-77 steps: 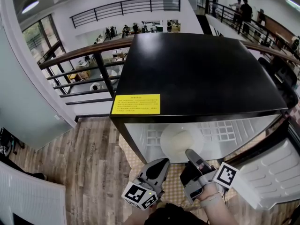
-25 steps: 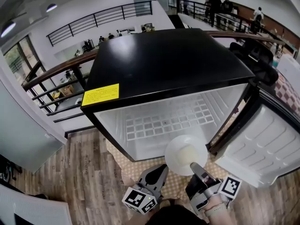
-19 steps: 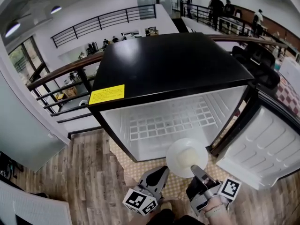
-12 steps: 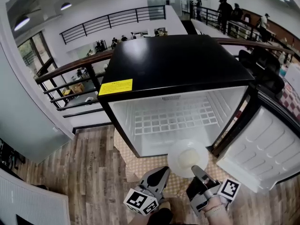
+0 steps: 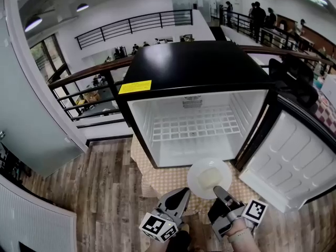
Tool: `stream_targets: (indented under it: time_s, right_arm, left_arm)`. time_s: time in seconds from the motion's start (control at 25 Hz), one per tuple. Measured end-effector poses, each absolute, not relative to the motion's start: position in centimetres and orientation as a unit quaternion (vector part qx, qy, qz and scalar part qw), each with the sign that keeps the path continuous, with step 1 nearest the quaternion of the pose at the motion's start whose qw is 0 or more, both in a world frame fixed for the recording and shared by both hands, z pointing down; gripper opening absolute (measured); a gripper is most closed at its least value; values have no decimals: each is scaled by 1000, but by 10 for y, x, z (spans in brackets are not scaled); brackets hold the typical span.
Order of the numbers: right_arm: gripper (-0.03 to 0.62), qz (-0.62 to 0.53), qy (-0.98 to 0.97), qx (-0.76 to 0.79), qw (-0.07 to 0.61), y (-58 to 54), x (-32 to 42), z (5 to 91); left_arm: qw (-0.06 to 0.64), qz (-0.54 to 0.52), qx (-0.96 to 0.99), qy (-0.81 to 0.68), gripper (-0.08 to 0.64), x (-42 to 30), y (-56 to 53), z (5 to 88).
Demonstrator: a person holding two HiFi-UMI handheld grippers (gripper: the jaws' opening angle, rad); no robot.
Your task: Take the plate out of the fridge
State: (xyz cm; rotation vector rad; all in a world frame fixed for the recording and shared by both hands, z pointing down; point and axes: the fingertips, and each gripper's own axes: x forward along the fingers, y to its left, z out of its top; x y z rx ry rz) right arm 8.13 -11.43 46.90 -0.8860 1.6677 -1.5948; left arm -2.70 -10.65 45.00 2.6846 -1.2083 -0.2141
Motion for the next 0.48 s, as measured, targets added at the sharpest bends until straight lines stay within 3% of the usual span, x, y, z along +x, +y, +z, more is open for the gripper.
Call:
stream_targets:
  time_s: [0.48]
  right_arm:
    - [55, -617, 638, -329, 322, -77, 89, 468]
  left_arm:
    - [87, -70, 900, -420, 12, -19, -65, 443]
